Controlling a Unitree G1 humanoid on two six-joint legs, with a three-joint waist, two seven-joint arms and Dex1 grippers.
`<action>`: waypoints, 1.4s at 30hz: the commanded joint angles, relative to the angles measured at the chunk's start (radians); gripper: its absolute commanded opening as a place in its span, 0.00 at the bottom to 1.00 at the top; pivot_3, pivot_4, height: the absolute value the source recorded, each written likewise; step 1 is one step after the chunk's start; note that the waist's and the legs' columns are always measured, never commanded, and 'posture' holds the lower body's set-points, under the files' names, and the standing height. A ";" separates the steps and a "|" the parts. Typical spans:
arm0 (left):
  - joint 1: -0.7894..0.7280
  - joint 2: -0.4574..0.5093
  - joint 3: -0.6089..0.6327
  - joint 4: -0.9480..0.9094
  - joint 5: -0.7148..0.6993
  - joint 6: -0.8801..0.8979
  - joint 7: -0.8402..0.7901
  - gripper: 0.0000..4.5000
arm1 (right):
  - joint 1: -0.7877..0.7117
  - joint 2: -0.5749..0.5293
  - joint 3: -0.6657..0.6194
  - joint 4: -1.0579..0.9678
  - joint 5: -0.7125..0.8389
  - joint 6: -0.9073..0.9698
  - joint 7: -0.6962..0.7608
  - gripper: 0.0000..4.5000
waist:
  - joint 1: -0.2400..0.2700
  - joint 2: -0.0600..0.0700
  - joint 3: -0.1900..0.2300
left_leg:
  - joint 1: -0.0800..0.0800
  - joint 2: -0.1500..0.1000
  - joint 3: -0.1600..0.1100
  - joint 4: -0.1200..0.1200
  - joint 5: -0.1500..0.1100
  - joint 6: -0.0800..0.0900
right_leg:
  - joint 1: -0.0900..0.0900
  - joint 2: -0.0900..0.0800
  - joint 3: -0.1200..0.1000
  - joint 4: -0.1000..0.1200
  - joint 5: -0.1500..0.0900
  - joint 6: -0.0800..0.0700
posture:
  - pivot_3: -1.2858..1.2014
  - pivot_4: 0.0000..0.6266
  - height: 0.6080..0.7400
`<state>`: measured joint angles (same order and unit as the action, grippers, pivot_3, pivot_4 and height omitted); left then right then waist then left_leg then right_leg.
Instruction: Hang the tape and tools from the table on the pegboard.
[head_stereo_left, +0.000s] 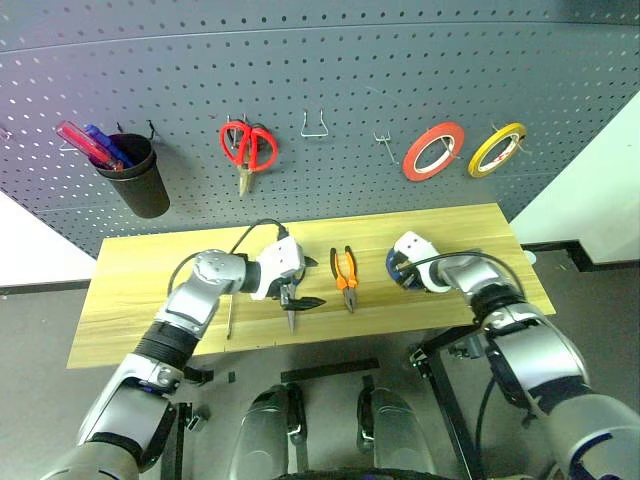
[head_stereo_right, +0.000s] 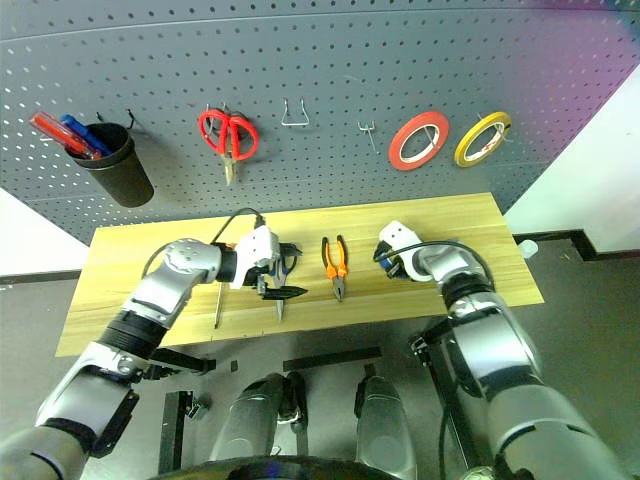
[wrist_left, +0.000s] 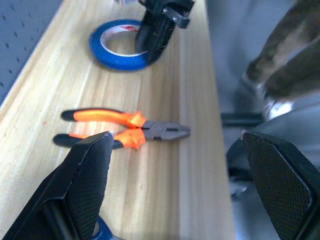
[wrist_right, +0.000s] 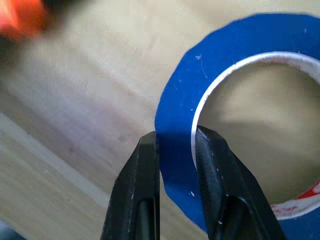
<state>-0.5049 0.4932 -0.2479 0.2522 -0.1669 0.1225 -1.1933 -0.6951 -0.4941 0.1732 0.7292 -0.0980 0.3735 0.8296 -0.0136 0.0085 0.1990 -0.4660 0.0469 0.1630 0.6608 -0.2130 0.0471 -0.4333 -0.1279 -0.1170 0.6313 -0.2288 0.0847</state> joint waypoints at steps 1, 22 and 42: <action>0.018 0.029 0.124 -0.080 -0.156 0.028 -0.067 0.95 | 0.192 -0.054 -0.143 -0.590 0.146 0.120 0.024 0.14 | 0.002 0.000 0.000 | -0.001 0.000 0.000 -0.001 0.000 0.000 | -0.001 0.000 0.000 0.000 0.000 0.000 | 0.52 0.24 1.00; -0.099 0.038 0.304 -0.011 -0.244 0.021 0.050 0.95 | 0.017 -0.010 -0.087 -0.700 0.172 0.033 -0.176 0.14 | -0.006 -0.012 -0.032 | -0.003 0.001 0.002 0.002 0.001 -0.001 | 0.000 0.006 -0.001 -0.003 0.003 -0.002 | 0.52 0.09 1.00; -0.019 0.090 0.311 -0.102 -0.241 0.061 0.096 0.95 | -0.173 0.058 -0.064 -0.279 0.137 -0.178 -0.103 0.81 | 0.005 -0.012 -0.036 | -0.001 0.002 0.005 0.002 0.003 -0.004 | 0.001 0.009 0.000 0.000 0.004 0.000 | 0.55 0.09 1.00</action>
<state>-0.5226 0.5709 0.0445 0.1916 -0.4016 0.1847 -1.0993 -0.8864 -0.4029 0.1209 0.5612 0.0232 0.1586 0.6913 -0.0086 -0.0032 0.1625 -0.4670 0.0493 0.1681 0.6626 -0.2105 0.0424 -0.4327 -0.1189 -0.1168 0.6315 -0.2252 0.0847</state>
